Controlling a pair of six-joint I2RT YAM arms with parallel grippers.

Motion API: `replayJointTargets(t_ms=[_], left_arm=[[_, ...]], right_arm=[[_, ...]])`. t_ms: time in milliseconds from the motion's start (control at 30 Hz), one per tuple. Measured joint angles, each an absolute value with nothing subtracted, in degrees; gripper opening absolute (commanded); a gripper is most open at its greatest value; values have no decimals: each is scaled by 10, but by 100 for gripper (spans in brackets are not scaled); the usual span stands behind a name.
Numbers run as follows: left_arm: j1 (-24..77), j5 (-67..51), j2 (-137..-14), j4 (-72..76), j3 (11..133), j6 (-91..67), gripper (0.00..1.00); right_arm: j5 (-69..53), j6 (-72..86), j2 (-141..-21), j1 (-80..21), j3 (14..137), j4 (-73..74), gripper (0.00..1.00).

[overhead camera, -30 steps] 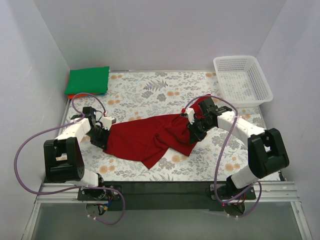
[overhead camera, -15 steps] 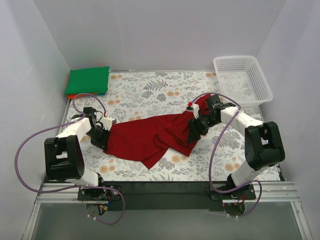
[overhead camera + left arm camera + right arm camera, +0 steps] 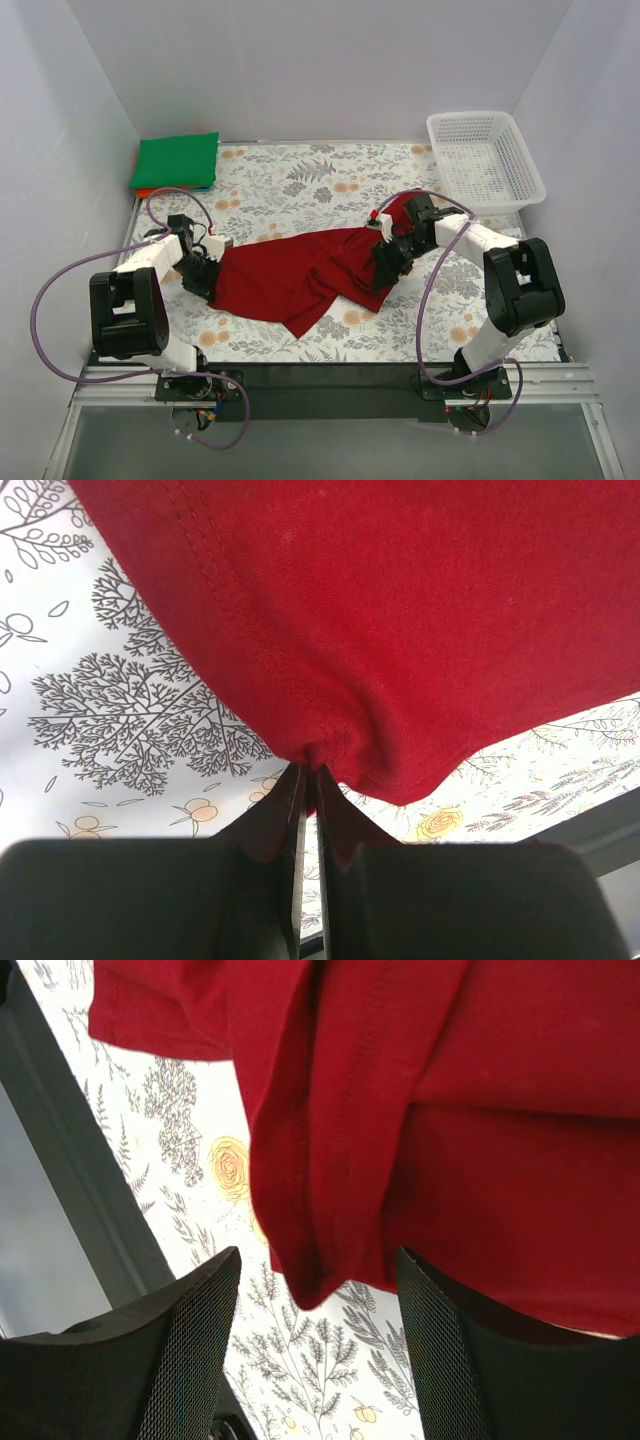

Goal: Fold and stack the t-shirts
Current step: Flatten the tshirt out

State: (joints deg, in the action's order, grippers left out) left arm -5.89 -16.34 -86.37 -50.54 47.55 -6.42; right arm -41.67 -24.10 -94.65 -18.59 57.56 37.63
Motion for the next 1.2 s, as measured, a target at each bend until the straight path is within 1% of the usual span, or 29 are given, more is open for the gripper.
replayJointTargets(t_ms=[100,167,267,300,367,400,500,600,700,767,900,933,1000,1133,1200], left_arm=[[-59,-164,-867,-505,475,-64,0],[-59,-164,-867,-505,475,-64,0],[-59,-164,-867,-505,475,-65,0],[-59,-164,-867,-505,475,-65,0],[-59,-165,-867,-505,475,-65,0],[-59,-166,-867,-506,475,-66,0],[-59,-175,-867,-510,478,-72,0],[-62,-193,-867,-525,493,-80,0],[-76,-222,-865,-546,537,-91,0],[-95,-240,-863,-564,581,-97,0],[-132,-267,-855,-596,712,-119,0],[-135,-270,-847,-595,742,-124,0],[-134,-272,-825,-604,773,-133,0],[-134,-268,-744,-658,841,-144,0],[-134,-263,-706,-670,867,-158,0]], right_arm=[[-408,-243,-946,-204,572,376,70],[-401,-244,-947,-214,572,376,68],[-387,-246,-947,-223,572,376,61],[-379,-247,-947,-225,572,376,53],[-364,-250,-947,-230,570,373,41],[-354,-253,-947,-231,567,370,27],[-324,-257,-946,-241,558,366,2],[-286,-260,-940,-245,557,369,1],[-248,-270,-916,-237,581,388,1],[-225,-287,-892,-220,635,415,1],[-182,-333,-854,-176,805,446,1],[-171,-345,-840,-168,831,453,1],[-155,-362,-811,-156,864,471,1],[-121,-377,-723,-151,880,526,1],[-103,-376,-691,-151,924,547,1]])
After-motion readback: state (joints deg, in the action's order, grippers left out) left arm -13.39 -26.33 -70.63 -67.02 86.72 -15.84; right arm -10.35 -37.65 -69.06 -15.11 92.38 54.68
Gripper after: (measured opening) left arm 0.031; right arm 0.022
